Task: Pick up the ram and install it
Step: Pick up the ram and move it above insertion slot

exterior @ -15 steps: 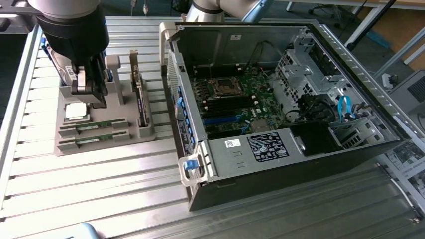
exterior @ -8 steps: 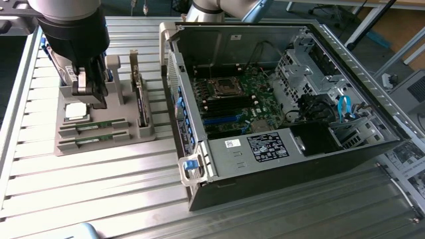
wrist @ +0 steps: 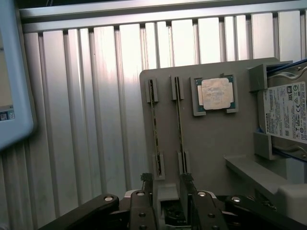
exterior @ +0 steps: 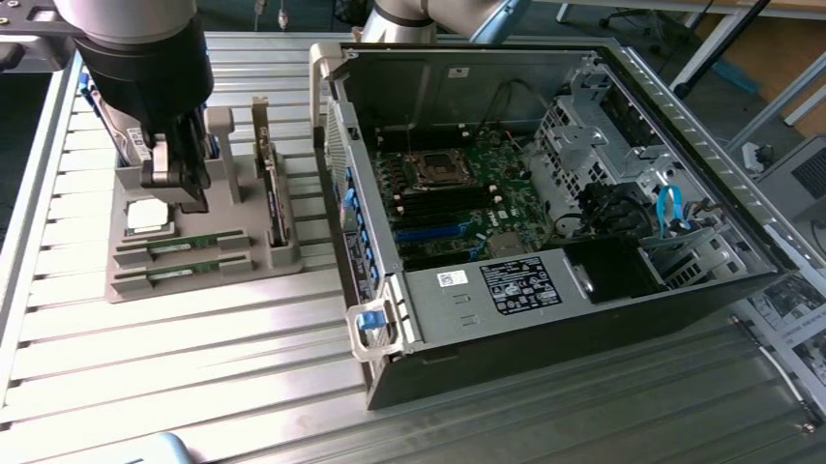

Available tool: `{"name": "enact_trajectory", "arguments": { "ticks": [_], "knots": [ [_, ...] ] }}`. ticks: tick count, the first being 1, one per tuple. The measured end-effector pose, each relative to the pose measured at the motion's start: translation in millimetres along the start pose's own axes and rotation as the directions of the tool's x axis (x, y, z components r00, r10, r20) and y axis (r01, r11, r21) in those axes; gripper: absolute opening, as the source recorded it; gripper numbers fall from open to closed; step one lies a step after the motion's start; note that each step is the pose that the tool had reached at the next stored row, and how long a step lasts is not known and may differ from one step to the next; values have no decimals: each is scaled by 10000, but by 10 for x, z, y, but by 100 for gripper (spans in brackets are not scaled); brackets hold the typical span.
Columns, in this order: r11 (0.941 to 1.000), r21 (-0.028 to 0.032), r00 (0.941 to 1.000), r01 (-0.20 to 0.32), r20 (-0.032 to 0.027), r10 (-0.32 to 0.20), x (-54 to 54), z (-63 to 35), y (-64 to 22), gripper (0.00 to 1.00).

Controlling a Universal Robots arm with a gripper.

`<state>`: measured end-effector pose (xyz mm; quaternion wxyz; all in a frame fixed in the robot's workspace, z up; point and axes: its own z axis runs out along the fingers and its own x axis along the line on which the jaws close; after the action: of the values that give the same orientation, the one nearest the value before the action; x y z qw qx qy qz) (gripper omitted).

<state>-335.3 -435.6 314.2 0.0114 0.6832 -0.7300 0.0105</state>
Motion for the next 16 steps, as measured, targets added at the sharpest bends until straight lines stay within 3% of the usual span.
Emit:
{"name": "enact_trajectory", "arguments": {
  "ticks": [16],
  "knots": [
    [10000, 1, 10000, 7, 0, -7, -2, 58, 0, 36]
  ]
}}
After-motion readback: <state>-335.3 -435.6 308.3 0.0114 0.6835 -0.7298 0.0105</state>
